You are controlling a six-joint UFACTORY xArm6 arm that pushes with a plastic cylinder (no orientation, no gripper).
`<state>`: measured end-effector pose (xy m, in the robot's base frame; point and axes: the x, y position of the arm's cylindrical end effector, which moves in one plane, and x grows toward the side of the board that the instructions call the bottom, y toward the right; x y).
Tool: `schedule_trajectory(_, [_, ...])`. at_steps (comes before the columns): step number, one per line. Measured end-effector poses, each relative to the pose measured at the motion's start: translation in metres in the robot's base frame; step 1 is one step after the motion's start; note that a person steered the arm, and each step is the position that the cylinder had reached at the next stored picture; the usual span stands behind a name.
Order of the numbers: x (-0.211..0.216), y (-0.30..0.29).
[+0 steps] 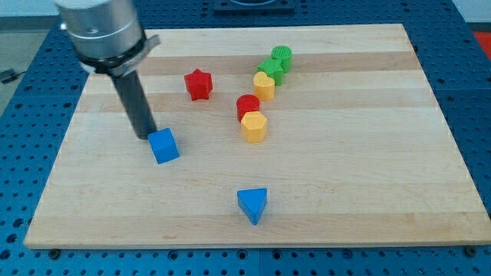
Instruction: Place blue cube to the top left of triangle
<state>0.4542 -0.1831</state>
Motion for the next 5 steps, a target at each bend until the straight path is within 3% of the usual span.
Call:
schedule_trajectory(1, [0.013,-0.004])
schedule_trajectory(4, [0.015,0.101])
schedule_trajectory(5, [0.009,0.078])
